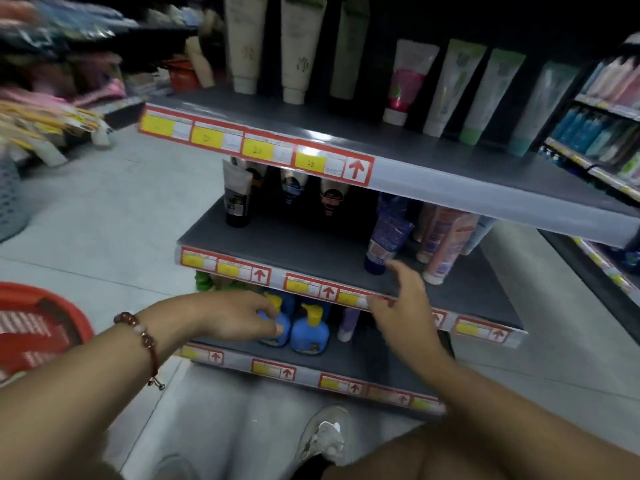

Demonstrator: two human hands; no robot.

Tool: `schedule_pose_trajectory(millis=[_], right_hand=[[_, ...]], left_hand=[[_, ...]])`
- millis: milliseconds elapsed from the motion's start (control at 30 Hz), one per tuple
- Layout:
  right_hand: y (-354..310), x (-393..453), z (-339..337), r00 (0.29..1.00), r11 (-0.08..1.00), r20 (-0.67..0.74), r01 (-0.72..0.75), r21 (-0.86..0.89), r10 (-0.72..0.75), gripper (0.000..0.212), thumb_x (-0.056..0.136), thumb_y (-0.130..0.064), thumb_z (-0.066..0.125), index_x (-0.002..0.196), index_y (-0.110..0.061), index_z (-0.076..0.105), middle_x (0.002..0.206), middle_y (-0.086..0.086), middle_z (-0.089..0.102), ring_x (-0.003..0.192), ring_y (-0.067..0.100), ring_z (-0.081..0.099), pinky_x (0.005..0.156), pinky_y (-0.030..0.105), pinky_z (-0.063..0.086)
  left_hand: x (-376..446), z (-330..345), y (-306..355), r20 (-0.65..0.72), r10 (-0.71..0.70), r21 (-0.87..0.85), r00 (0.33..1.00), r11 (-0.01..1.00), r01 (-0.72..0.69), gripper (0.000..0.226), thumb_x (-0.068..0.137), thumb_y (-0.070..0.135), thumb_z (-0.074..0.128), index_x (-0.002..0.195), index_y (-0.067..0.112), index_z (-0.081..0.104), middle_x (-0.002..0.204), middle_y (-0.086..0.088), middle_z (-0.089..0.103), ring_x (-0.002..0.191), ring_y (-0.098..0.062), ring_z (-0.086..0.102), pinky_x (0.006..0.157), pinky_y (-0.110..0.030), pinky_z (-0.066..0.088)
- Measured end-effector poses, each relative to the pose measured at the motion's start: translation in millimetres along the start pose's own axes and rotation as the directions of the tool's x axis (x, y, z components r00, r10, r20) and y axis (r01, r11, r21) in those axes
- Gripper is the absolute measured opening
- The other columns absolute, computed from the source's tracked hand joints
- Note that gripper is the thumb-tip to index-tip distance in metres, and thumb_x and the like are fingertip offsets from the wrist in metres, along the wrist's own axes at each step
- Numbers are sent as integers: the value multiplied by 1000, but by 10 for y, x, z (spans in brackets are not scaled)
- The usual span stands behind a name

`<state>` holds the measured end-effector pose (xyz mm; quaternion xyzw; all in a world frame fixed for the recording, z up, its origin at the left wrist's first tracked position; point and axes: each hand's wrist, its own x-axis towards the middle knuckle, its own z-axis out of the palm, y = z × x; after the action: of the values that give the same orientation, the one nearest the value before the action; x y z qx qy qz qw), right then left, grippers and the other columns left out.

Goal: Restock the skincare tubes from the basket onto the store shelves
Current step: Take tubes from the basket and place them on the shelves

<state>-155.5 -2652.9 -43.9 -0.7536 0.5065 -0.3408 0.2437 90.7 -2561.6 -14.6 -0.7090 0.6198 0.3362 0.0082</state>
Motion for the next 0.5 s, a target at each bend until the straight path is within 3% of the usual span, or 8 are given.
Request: schedule_pose_trajectory(millis=[67, 167, 300, 400, 500], right_hand=[[-309, -197, 293, 964, 993, 242, 113, -10, -108, 57, 81, -13, 67, 134, -21, 49, 126, -9, 46, 110, 8, 49, 98, 30, 43], [-835, -424, 797, 805, 946, 534, 324, -29, -259, 55, 83, -25, 67, 135, -21, 50, 133, -6, 49, 120, 8, 45, 104, 24, 37], [-1513, -649, 1515, 560, 843, 738, 538, 23, -377, 57, 89, -30, 63, 143, -25, 43, 143, -2, 49, 130, 13, 45, 106, 20, 31], [-2064, -905, 2078, 365, 744, 843, 665, 60, -394, 55, 90, -33, 60, 143, -27, 45, 143, -1, 50, 129, 16, 47, 106, 26, 35], [-2473, -1122, 2710, 243, 681, 894, 727, 90, -377, 50, 87, -36, 60, 135, -24, 54, 134, 2, 60, 121, 21, 56, 98, 31, 45]], left_hand=[[-264, 48, -283, -24, -53, -40, 998, 998, 52, 49, 88, 57, 54, 128, 29, 58, 121, 11, 59, 106, -8, 54, 92, -24, 42], [-757, 147, -765, -21, -207, -47, 978, 977, 206, 52, 93, 55, 51, 137, 26, 52, 135, 1, 57, 112, -12, 53, 98, -25, 39], [-1478, 172, -1371, -4, -419, 113, 908, 902, 416, 51, 98, 46, 46, 129, 8, 59, 133, -10, 60, 120, -28, 55, 97, -31, 43], [-2107, 239, -1974, -158, -495, 44, 854, 861, 507, 49, 96, 46, 50, 132, 14, 57, 133, -8, 60, 121, -28, 55, 96, -31, 44], [-2575, 555, -2646, -179, -595, -14, 783, 798, 603, 41, 93, 46, 49, 119, 17, 61, 122, -7, 65, 109, -30, 60, 90, -35, 49]])
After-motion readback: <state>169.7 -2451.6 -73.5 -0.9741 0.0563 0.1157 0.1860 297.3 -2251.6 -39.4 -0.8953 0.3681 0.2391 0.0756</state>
